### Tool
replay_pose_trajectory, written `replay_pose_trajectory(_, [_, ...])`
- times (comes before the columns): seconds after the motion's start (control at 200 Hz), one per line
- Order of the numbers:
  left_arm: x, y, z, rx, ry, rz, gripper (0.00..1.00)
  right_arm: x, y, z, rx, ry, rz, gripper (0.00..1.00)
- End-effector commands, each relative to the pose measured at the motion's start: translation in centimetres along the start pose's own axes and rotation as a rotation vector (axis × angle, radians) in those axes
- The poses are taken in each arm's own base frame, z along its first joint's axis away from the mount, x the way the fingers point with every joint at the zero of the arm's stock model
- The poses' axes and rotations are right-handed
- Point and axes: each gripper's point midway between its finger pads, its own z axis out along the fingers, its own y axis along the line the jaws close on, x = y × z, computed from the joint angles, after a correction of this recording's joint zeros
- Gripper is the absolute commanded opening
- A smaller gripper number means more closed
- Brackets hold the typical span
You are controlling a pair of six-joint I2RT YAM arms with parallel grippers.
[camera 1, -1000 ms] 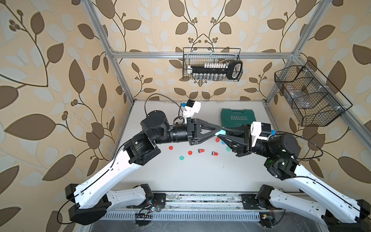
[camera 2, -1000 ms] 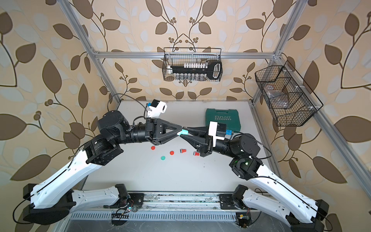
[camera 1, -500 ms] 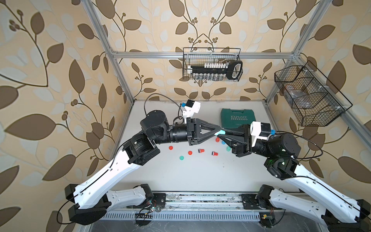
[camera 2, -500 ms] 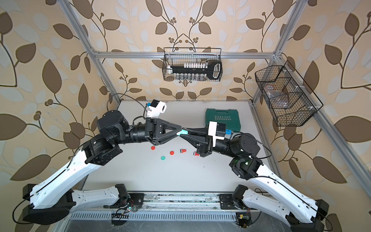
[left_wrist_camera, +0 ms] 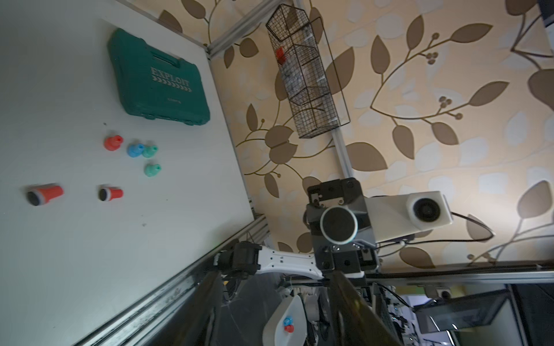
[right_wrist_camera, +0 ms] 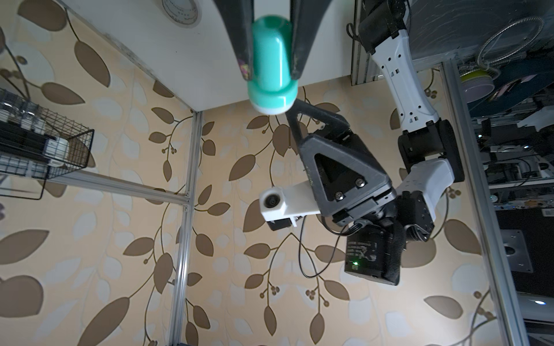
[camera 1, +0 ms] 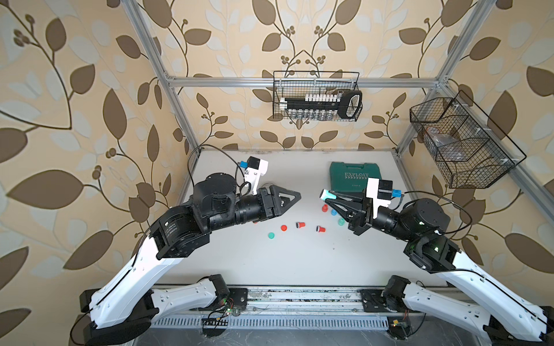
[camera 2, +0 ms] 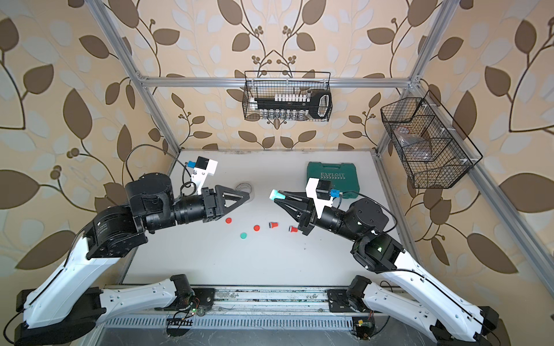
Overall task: Close the stamp cap
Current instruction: Pick up the stamp from the center of the board, then move the cover to the center of the board.
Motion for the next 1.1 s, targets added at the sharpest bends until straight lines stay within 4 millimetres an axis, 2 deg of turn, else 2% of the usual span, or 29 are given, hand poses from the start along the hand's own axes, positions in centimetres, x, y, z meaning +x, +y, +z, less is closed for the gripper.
replay_pose_trajectory(0.0, [-0.1, 6.2, -1.2, -0.296, -0.043, 0.117, 0.58, 2.1, -2.4, -0.6, 0.152, 0.123, 0.075, 0.0])
replay_pose_trajectory(0.105, [1.0, 11.1, -1.0, -0.497, -0.007, 0.15, 0.56, 4.2, -3.8, -0.6, 0.235, 0.219, 0.136, 0.0])
replay_pose_trajectory(0.24, [3.3, 16.5, 0.7, -0.703, 0.11, 0.179, 0.53, 7.1, -5.5, -0.4, 0.342, 0.34, 0.213, 0.0])
replay_pose_trajectory(0.44, [6.2, 22.5, 3.1, -0.869, 0.243, 0.195, 0.5, 11.6, -7.1, 0.2, 0.448, 0.557, 0.289, 0.0])
replay_pose_trajectory(0.58, [7.6, 26.5, 4.7, -0.915, 0.334, 0.15, 0.47, 13.2, -7.3, 0.4, 0.46, 0.601, 0.312, 0.0])
replay_pose_trajectory(0.655, [8.2, 28.6, 5.4, -0.913, 0.365, 0.106, 0.4, 13.8, -7.4, 0.5, 0.463, 0.621, 0.318, 0.0])
replay_pose_trajectory(0.805, [8.5, 31.6, 6.6, -0.916, 0.396, 0.067, 0.2, 14.2, -7.3, 0.4, 0.455, 0.637, 0.324, 0.0])
replay_pose_trajectory(1.005, [8.2, 34.0, 9.0, -0.928, 0.459, 0.057, 0.08, 14.3, -7.4, 0.2, 0.461, 0.64, 0.327, 0.0])
replay_pose_trajectory(1.02, [8.4, 34.7, 9.3, -0.942, 0.477, 0.051, 0.07, 14.3, -7.4, 0.1, 0.461, 0.641, 0.327, 0.0])
replay_pose_trajectory(1.095, [8.5, 35.7, 10.2, -0.944, 0.499, 0.045, 0.02, 14.3, -7.4, 0.0, 0.464, 0.642, 0.327, 0.0])
